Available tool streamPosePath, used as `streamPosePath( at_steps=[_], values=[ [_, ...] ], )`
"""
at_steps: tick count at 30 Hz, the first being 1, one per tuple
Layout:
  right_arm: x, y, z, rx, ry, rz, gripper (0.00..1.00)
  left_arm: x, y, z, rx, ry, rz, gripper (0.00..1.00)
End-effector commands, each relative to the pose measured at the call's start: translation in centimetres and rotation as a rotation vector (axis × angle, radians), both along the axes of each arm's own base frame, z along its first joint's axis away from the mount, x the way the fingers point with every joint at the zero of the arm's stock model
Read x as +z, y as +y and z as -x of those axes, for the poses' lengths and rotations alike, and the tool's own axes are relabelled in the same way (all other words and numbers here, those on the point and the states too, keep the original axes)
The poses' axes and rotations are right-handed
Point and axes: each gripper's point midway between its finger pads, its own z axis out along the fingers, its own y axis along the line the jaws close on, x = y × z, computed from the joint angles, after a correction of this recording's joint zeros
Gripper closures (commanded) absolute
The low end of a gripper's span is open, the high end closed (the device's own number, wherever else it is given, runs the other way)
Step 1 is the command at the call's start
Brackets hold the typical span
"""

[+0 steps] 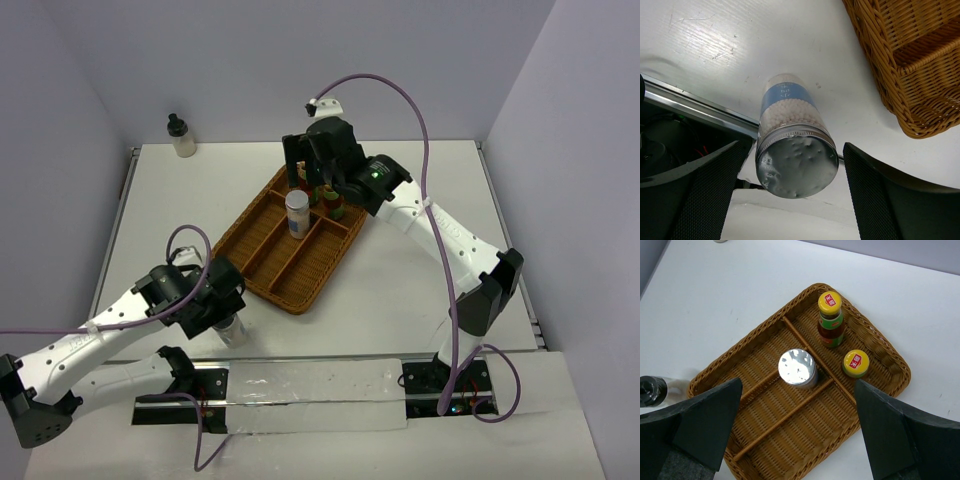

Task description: Organize the condiment bottles

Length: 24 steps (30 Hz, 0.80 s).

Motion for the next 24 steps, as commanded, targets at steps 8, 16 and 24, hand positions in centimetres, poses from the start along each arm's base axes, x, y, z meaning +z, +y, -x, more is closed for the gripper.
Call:
streamPosePath(
  at_steps=[8, 16, 24],
  values=[
    [1.5, 0.0, 0.3, 0.002, -0.040, -0.036, 0.00, -1.0, -0.3, 0.7, -0.013, 0.048, -0.002, 0.20],
    [1.3, -0.1, 0.2, -0.006, -0.045, -0.035, 0.00, 0.5, -0.2, 0.4, -0.024, 0.020, -0.005, 0.60],
    [3.1, -1.9, 1.0, -0.042, -0.085, -0.054, 0.00, 6.1, -2.2, -2.1, -0.103, -0.107, 0.060, 0.90]
  ],
)
